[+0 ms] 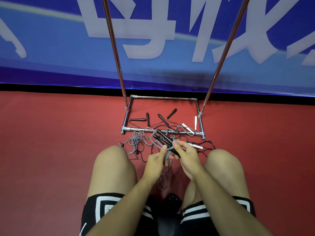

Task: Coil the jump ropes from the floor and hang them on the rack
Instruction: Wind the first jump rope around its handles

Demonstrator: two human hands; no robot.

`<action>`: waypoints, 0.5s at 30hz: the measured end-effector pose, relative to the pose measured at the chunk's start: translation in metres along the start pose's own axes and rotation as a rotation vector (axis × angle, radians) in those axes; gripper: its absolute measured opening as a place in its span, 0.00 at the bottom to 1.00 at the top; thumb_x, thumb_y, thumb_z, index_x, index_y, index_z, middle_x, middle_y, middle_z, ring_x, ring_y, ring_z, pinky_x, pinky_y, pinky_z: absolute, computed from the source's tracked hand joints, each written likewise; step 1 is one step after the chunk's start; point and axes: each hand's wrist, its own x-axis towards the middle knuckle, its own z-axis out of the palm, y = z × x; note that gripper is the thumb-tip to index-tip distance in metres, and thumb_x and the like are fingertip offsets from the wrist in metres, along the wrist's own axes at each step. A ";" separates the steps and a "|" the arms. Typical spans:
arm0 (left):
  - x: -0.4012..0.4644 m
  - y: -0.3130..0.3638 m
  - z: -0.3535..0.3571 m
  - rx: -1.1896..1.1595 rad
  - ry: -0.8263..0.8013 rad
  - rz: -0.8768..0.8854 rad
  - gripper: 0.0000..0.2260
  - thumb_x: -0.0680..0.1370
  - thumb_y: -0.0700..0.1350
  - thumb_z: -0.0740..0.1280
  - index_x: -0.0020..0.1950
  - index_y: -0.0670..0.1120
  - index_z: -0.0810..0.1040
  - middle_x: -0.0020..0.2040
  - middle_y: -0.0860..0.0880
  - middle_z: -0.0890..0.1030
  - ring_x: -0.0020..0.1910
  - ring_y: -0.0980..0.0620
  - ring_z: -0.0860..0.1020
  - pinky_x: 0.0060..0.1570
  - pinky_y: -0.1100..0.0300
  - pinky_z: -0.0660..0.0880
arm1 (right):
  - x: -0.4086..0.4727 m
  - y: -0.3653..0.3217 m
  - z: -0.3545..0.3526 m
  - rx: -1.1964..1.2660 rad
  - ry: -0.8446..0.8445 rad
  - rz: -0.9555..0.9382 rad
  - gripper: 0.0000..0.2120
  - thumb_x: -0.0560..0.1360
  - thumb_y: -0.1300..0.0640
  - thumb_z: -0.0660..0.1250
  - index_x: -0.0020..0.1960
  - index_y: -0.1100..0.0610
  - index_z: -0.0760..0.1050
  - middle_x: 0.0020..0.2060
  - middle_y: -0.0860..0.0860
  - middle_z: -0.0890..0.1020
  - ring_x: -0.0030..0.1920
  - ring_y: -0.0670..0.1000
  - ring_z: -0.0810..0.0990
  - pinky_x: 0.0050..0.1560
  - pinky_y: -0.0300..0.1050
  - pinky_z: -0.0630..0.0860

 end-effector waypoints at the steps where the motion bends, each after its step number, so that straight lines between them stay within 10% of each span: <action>1: 0.001 -0.002 0.000 0.017 0.001 0.016 0.27 0.84 0.59 0.60 0.37 0.43 0.86 0.28 0.49 0.73 0.28 0.55 0.69 0.35 0.63 0.68 | 0.000 0.000 -0.001 -0.014 0.006 -0.001 0.20 0.75 0.49 0.74 0.60 0.61 0.81 0.51 0.52 0.84 0.49 0.49 0.80 0.45 0.42 0.75; 9: 0.002 -0.002 0.001 -0.143 -0.107 -0.004 0.19 0.83 0.55 0.63 0.44 0.45 0.87 0.30 0.47 0.61 0.27 0.54 0.58 0.28 0.59 0.57 | 0.001 -0.004 -0.002 -0.038 0.050 -0.048 0.08 0.79 0.57 0.71 0.57 0.57 0.82 0.48 0.50 0.84 0.46 0.45 0.81 0.45 0.42 0.76; 15: 0.005 -0.005 -0.004 -0.128 -0.052 -0.062 0.26 0.73 0.69 0.69 0.42 0.46 0.87 0.32 0.48 0.61 0.30 0.52 0.58 0.33 0.56 0.57 | -0.001 -0.001 -0.002 -0.065 0.005 -0.036 0.08 0.80 0.56 0.70 0.58 0.56 0.81 0.46 0.50 0.82 0.41 0.44 0.78 0.46 0.41 0.76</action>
